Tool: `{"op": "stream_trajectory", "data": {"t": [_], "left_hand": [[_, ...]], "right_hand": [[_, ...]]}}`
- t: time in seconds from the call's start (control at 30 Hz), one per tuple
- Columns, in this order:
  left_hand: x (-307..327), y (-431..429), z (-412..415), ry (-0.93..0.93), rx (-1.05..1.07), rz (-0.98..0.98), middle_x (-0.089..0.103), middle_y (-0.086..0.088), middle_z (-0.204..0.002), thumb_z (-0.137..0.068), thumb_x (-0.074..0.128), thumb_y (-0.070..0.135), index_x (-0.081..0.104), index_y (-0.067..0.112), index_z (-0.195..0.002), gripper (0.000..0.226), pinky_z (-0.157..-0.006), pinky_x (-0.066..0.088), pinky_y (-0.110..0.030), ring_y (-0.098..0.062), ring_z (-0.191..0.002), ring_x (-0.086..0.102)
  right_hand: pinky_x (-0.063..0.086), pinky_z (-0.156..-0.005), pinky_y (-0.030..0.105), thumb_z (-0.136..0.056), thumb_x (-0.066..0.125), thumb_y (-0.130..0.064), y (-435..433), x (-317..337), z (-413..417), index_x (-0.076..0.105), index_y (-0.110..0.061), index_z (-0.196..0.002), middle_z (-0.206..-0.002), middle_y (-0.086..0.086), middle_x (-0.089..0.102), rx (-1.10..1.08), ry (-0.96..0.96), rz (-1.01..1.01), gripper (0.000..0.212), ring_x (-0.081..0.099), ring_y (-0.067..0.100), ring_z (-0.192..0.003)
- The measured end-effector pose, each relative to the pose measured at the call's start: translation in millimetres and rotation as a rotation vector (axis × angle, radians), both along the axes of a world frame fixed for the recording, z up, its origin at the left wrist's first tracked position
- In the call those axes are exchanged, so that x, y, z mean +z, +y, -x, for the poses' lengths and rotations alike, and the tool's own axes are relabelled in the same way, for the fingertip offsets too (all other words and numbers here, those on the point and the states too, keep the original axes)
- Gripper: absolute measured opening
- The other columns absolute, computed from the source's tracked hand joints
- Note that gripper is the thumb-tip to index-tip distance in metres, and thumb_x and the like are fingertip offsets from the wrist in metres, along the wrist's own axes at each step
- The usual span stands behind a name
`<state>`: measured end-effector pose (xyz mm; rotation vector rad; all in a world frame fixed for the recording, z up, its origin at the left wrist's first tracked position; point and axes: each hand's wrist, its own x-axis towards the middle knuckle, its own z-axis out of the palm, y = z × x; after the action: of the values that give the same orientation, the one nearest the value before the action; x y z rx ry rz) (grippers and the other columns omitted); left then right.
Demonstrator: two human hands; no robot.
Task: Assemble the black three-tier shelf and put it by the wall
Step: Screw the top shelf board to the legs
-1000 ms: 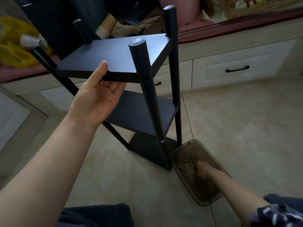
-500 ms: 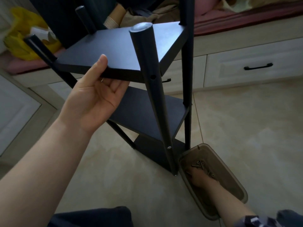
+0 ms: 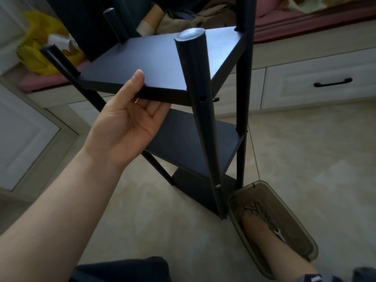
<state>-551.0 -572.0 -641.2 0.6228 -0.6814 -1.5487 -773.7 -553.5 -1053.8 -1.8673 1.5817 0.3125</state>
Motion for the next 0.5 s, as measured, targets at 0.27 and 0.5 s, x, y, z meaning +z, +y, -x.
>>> {"op": "stream_trajectory", "data": {"t": [0.27, 0.5], "left_hand": [[-1.6, 0.0, 1.2, 0.033, -0.011, -0.032, 0.07, -0.017, -0.122, -0.084, 0.068, 0.011, 0.062, 0.003, -0.118, 0.036, -0.089, 0.059, -0.035, -0.029, -0.12, 0.066], [1.7, -1.2, 2.3, 0.033, -0.017, -0.058, 0.073, -0.017, -0.115, -0.08, 0.07, 0.01, 0.076, -0.001, -0.1, 0.023, -0.086, 0.06, -0.036, -0.028, -0.113, 0.07]], "right_hand": [[0.046, -0.103, 0.037, -0.1, 0.042, -0.009, -3.2, 22.8, 4.5, 0.05, -0.017, -0.14, -0.142, 0.008, 0.053, 0.099, 0.118, 0.047, 0.041, 0.054, 0.024, -0.127], [0.05, -0.094, 0.036, -0.103, 0.044, -0.022, -18.2, 75.6, 6.4, 0.057, -0.011, -0.128, -0.13, 0.009, 0.061, 0.185, 0.141, 0.031, 0.031, 0.06, 0.025, -0.117]]}}
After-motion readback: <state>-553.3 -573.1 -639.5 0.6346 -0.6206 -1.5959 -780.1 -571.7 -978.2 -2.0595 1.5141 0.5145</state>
